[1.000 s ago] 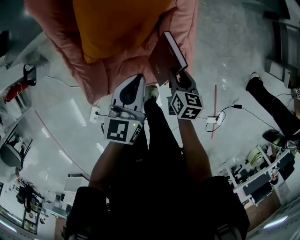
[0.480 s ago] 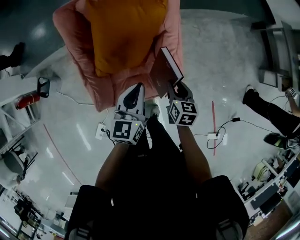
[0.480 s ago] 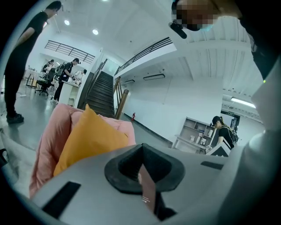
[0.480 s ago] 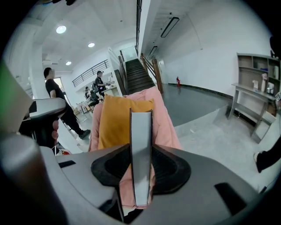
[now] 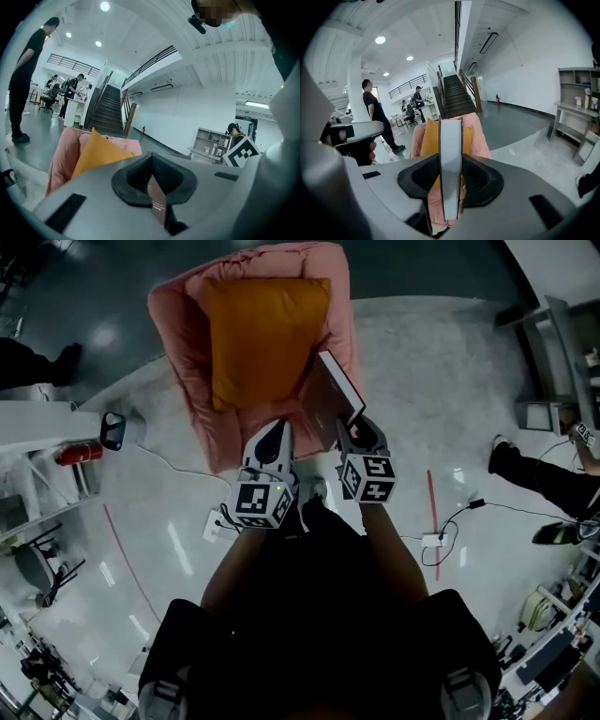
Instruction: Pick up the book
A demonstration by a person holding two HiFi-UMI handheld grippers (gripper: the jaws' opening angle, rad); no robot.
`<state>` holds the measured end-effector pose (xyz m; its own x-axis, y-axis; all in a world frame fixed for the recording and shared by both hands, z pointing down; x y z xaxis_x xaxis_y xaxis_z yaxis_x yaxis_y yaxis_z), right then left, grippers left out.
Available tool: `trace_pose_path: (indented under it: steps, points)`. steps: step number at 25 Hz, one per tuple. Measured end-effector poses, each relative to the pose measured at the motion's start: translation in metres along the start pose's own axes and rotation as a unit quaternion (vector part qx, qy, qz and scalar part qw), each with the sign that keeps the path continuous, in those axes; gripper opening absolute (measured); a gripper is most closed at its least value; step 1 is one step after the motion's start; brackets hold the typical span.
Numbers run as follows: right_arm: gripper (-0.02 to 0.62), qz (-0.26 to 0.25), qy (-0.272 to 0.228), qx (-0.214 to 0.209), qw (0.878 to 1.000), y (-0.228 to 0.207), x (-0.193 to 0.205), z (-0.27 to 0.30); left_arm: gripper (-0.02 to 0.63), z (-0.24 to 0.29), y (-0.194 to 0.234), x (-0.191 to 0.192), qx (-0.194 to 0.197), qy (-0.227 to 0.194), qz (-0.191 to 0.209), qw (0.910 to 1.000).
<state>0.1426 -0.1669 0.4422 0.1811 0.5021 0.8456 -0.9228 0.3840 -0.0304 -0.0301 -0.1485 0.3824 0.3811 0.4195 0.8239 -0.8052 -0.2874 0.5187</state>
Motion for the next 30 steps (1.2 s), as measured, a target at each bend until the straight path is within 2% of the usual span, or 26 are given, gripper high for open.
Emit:
trace_pose_path:
  steps: [7,13,19,30]
  points:
    - [0.146,0.004,-0.047,-0.001,0.999,-0.003,-0.024,-0.056,0.008,-0.033,-0.041,-0.007,0.013,-0.015,0.025,0.9995]
    - [0.146,-0.010,-0.066,-0.019,0.998,-0.001,-0.025,-0.095,0.008,-0.065,-0.060,0.001,-0.013,-0.033,0.017,0.9992]
    - [0.146,-0.015,-0.070,-0.032,0.997,0.016,-0.018,-0.117,0.008,-0.089,-0.060,-0.003,-0.025,-0.042,0.021,0.9986]
    - [0.146,-0.039,-0.060,-0.033,0.997,0.033,-0.014,-0.138,0.008,-0.112,-0.057,-0.006,-0.006,-0.041,0.011,0.9991]
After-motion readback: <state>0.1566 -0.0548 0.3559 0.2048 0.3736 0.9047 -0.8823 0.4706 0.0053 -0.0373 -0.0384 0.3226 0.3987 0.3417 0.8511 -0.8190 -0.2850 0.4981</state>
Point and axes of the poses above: the fingertips, and each gripper's own axes: z forward along the fingers, y to its left, x out of its underside, the point moved 5 cm from there along -z, backward along the fingers, and after that the axes turned 14 degrees about -z, right-handed, at the moved point
